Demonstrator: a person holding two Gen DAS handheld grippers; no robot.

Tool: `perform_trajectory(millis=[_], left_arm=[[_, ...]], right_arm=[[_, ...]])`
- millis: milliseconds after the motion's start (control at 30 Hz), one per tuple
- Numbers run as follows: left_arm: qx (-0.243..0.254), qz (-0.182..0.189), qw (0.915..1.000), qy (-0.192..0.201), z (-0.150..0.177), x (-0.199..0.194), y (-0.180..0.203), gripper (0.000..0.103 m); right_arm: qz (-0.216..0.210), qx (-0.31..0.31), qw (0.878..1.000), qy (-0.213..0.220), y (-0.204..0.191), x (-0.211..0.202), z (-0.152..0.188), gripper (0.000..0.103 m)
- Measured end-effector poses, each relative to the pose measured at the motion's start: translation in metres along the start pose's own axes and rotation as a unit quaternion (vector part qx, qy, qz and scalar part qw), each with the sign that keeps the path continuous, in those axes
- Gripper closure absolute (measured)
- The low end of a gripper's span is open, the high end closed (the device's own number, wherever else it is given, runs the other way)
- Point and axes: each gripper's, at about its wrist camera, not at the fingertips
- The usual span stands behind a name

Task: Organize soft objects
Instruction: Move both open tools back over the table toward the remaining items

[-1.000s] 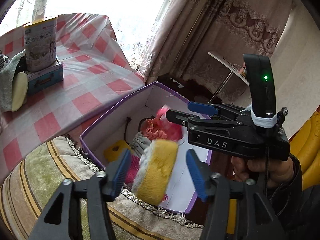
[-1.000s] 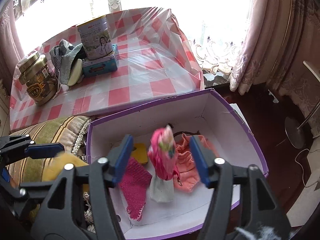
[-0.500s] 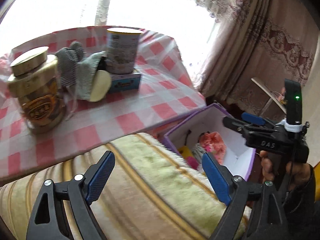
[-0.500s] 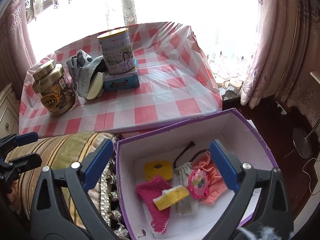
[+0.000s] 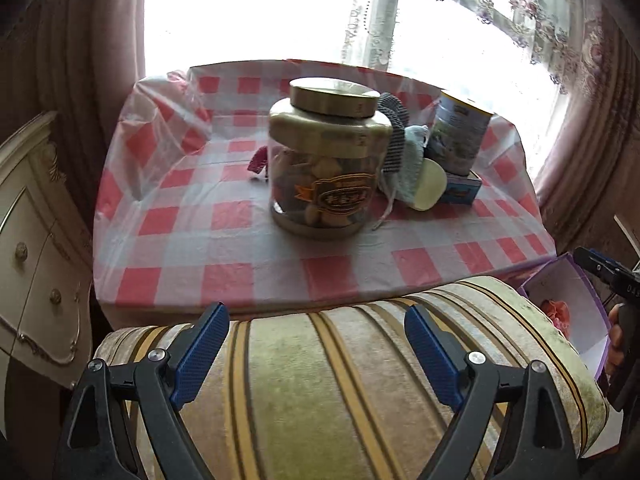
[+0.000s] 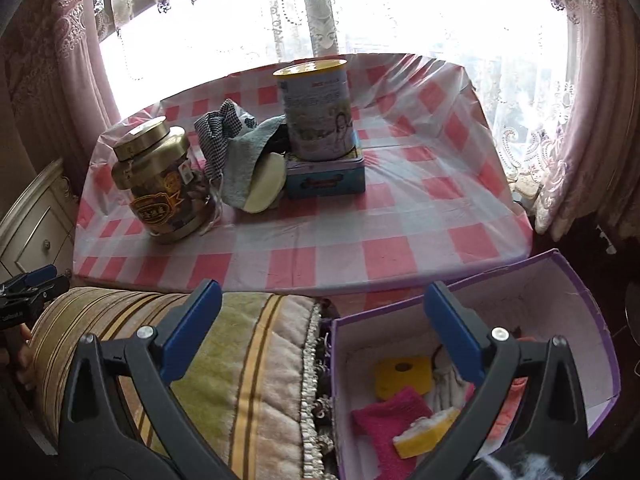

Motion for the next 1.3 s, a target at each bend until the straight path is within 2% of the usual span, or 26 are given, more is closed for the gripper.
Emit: perform_trajectory(millis=[233, 467, 767, 967, 1133, 1300], left_arm=[[-0.053, 0.034, 0.9979, -0.014, 0.001, 0.007, -0.032, 0.013], [-0.055, 0.037, 0.9974, -0.026, -0.016, 0.026, -0.054, 0.015], [-0.061, 0.047, 0.9965, -0.032, -0.055, 0.058, -0.098, 0.026], [-0.066, 0.057, 0.9957, -0.031, -0.087, 0.08, -0.126, 0.027], [-0.062, 0.074, 0.9948, -0.035, -0.117, 0.108, -0.141, 0.027], [-0.07, 0.107, 0.991, -0.037, -0.147, 0.136, -0.153, 0.03]], right_arm=[[-0.011, -0.013, 1.0, -0.019, -0.019, 0.022, -0.006, 0.001], [-0.015, -0.027, 0.999, -0.031, -0.032, 0.047, -0.02, 0.001], [-0.022, -0.074, 0.997, -0.011, -0.056, 0.079, -0.059, 0.001], [-0.034, -0.114, 0.993, -0.003, -0.076, 0.102, -0.083, 0.001], [-0.041, -0.155, 0.987, 0.004, -0.092, 0.12, -0.099, 0.002], [-0.065, -0.198, 0.978, 0.007, -0.105, 0.138, -0.114, 0.002]])
Point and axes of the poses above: each gripper's, at about its wrist camera, not at the fingertips, and x roughly the way its jaws point, y to its right, z to its underside, and after that the axes turned 2 degrees about y, right-handed
